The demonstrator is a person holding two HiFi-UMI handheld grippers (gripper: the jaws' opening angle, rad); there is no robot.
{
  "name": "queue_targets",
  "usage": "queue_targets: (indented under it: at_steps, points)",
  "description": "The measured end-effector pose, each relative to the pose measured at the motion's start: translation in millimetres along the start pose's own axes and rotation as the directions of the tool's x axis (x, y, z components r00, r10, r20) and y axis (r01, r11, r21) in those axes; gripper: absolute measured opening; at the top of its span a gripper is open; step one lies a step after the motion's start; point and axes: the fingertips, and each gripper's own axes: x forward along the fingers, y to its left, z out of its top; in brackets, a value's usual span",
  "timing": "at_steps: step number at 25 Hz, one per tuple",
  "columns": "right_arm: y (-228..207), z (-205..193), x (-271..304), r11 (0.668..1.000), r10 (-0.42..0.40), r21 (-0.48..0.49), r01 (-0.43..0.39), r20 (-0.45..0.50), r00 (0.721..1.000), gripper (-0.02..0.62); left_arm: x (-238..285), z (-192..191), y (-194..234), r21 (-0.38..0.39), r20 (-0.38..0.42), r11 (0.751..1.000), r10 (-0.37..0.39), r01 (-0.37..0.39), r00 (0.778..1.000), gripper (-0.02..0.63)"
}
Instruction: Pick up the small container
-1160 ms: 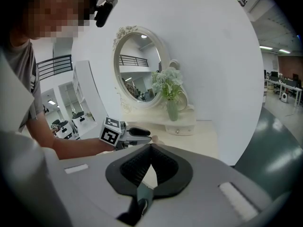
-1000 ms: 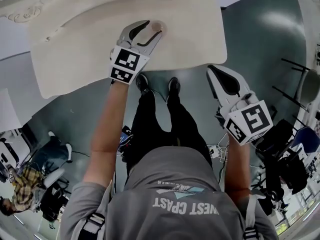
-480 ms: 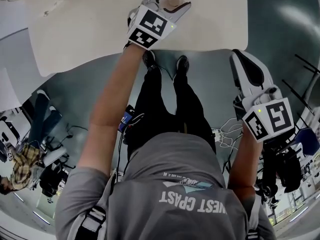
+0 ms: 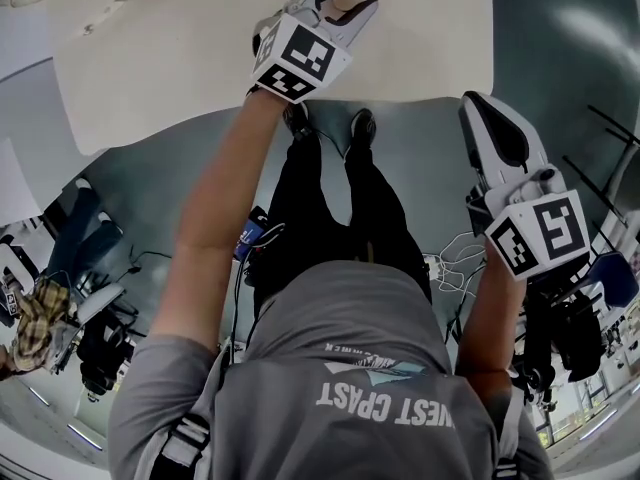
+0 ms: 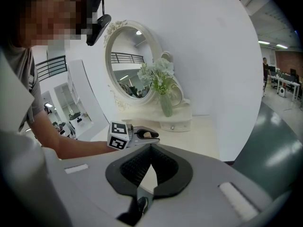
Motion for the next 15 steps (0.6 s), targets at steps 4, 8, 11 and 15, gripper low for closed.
queue_targets:
  at_steps: [4,8,11,15]
  points:
    - [-6.1,-4.5,1.3,1.000,0.000,-0.005,0.000,0.006,1.000,0.002,2.3,-7.9,-3.6,-0.017,-0.015,1.000,0.011,-0.011,1.000,0.090]
    - [0.7,2.8,4.0,1.000,0.003,-0.018,-0.002,0.017,1.000,0.002,-11.8,-4.5,3.4,-0.012,-0.008,1.000,0.025,-0.026,1.000,0.089]
    - [5.5,14.5,-6.3,1.000,0.006,-0.029,-0.005,0.032,0.999,0.002,-25.8,11.1,3.6,-0.001,-0.011,0.999,0.032,-0.032,0.999,0.087]
    - [8.0,26.8,-9.6,0.999,0.013,-0.043,-0.011,0.051,0.999,0.002,-43.7,21.3,8.6,-0.010,-0.028,0.999,0.039,-0.039,0.999,0.087]
